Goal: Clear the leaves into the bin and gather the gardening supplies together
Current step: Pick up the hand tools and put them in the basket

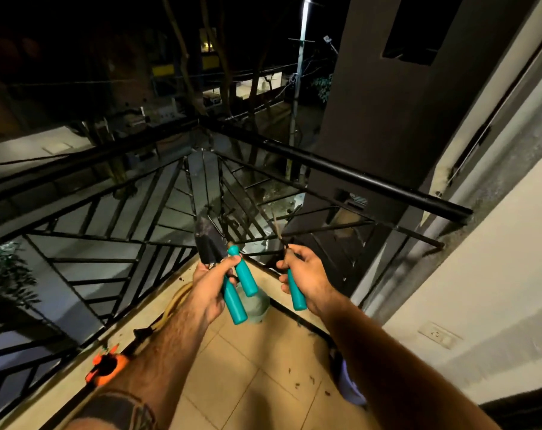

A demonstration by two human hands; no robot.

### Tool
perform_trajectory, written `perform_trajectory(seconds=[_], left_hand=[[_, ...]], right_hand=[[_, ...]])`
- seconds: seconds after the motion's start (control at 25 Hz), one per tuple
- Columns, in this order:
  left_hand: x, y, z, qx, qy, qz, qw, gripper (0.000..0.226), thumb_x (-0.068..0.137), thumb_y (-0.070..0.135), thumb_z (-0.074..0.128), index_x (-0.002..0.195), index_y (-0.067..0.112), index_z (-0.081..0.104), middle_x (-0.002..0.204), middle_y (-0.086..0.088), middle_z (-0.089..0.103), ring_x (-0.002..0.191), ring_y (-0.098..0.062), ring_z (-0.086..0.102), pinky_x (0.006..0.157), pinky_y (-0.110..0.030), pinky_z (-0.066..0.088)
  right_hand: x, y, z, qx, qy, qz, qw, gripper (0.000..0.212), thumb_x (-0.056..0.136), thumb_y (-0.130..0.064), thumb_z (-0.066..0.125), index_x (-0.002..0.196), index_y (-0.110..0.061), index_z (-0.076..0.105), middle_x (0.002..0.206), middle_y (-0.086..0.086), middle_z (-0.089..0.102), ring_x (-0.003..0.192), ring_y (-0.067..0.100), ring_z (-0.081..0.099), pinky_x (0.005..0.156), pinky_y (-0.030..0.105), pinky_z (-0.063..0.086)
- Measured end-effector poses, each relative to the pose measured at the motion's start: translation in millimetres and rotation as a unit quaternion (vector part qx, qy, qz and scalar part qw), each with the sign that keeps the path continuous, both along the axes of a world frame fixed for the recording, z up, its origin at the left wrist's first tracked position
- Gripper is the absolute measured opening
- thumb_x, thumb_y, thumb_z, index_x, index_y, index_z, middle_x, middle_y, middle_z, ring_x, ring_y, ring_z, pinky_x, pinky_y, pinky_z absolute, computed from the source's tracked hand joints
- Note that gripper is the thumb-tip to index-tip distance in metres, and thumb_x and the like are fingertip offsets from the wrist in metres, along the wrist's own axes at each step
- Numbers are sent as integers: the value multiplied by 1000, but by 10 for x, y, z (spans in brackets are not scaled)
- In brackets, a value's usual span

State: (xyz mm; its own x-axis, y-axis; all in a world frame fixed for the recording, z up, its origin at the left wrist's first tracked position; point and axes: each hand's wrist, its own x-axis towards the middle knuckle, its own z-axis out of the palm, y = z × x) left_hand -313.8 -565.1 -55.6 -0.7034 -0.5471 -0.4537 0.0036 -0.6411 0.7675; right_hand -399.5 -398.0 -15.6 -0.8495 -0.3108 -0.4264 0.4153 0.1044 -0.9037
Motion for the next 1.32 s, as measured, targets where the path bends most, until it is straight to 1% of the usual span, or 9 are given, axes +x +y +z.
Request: perform_trajectory(seconds=[0.16, 0.32, 0.52, 0.76, 0.88, 1.0, 1.12, 1.2, 1.32], left_hand=[[-453, 251, 23, 8, 8, 25, 1000, 44, 78, 2, 81, 115, 18, 63, 94, -5, 67, 70, -9, 58, 52, -21, 50], [-880, 659, 3, 8, 15, 76, 997, 45, 80, -2, 77, 118, 16, 60, 96, -6, 65, 70, -10, 55, 57, -23, 46], [-1180, 875, 52, 1, 19, 96, 995, 48, 78, 0, 79, 119, 16, 59, 97, -7, 64, 70, -10, 55, 57, -25, 45], [-1156, 533, 131, -4, 8, 103, 995, 47, 80, 0, 77, 118, 17, 57, 109, -14, 66, 80, -17, 60, 61, -26, 49], [-1102, 214, 60, 0, 3, 99, 995, 52, 80, 2, 78, 123, 19, 56, 113, -13, 67, 88, -20, 62, 63, -27, 51], [-1086, -111, -92, -4, 10, 98, 995, 47, 79, 1, 79, 119, 17, 59, 105, -11, 68, 80, -17, 63, 57, -24, 50], [-1104, -315, -320, 12, -4, 104, 995, 46, 79, 0, 78, 118, 16, 59, 98, -11, 68, 72, -16, 60, 55, -25, 47], [-1143, -377, -531, 29, -16, 113, 993, 50, 78, 1, 80, 120, 15, 57, 95, -10, 66, 65, -13, 57, 55, -26, 47], [-1219, -442, -1071, 23, -20, 144, 989, 51, 78, 1, 80, 123, 12, 57, 102, -10, 72, 72, -13, 63, 55, -24, 49]], right_hand=[[-621, 110, -127, 27, 10, 26, 999, 13, 101, -19, 55, 112, -24, 58, 98, 5, 68, 60, 10, 56, 48, 23, 49], [-1239, 265, -209, 38, 8, 70, 997, 7, 97, -13, 55, 102, -15, 60, 90, 7, 66, 55, 11, 54, 43, 24, 44], [-1684, 276, -242, 56, 9, 101, 993, 25, 92, -11, 61, 116, -13, 60, 86, 7, 64, 63, 14, 57, 47, 26, 45], [-1788, -24, -307, 43, -5, 102, 994, 25, 93, -3, 60, 116, -12, 58, 80, 7, 60, 54, 11, 52, 41, 22, 41], [-1785, -240, -353, 59, 5, 85, 995, 27, 93, -6, 62, 117, -18, 58, 94, 10, 68, 59, 13, 56, 45, 24, 46], [-1816, -525, -499, 75, 23, 83, 993, 24, 96, -9, 58, 116, -22, 60, 89, 7, 67, 51, 11, 53, 43, 21, 42], [-1923, -717, -750, 121, 48, 110, 985, 17, 99, -15, 57, 111, -26, 60, 85, 5, 66, 44, 7, 51, 39, 18, 40], [-2065, -813, -1026, 157, 55, 138, 976, 7, 100, -19, 55, 101, -19, 62, 83, 6, 64, 47, 9, 50, 38, 19, 40], [-2302, -1016, -1703, 194, 65, 180, 962, 26, 101, -21, 53, 77, -12, 58, 68, 5, 55, 45, 11, 46, 35, 19, 35]])
